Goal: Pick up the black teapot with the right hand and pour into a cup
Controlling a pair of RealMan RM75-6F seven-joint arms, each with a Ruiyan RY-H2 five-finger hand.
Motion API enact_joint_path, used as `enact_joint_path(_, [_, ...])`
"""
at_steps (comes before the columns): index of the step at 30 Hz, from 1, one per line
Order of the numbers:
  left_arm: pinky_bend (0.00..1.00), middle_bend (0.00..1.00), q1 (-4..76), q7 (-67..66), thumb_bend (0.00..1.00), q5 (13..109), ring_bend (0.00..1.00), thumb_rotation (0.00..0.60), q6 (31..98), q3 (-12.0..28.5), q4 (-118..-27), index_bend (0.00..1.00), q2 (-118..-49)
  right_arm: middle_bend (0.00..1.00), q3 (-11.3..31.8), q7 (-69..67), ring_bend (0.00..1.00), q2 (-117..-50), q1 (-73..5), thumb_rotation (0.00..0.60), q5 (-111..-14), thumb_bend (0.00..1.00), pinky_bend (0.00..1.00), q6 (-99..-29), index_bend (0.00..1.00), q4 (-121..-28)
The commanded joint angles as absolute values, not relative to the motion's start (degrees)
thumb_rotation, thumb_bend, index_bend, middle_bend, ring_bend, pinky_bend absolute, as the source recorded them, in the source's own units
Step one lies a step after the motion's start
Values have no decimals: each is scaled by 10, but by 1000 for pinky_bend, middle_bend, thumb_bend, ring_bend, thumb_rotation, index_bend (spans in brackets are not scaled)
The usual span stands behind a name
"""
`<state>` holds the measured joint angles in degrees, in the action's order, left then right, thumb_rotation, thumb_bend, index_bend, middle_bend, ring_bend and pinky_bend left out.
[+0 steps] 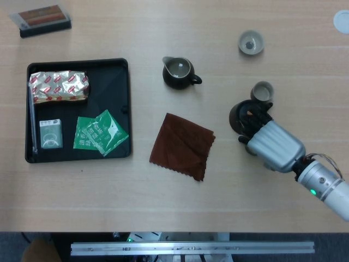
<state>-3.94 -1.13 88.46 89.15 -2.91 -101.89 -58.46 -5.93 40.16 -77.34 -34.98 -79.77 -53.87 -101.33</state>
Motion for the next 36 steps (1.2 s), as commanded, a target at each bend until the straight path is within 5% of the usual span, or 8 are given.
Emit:
enact_joint_path(1, [0, 0, -40, -11, 218, 885, 0, 600, 892, -29, -1018, 0, -585, 371, -64, 407, 75, -772, -348, 600, -795, 0, 0, -536, 382, -1014])
enact_joint_path(36, [0, 0, -34, -15, 217, 882, 0, 600, 878, -29, -1018, 0, -590, 378, -70, 391, 76, -722, -320, 600, -780, 0, 0, -550, 383, -990])
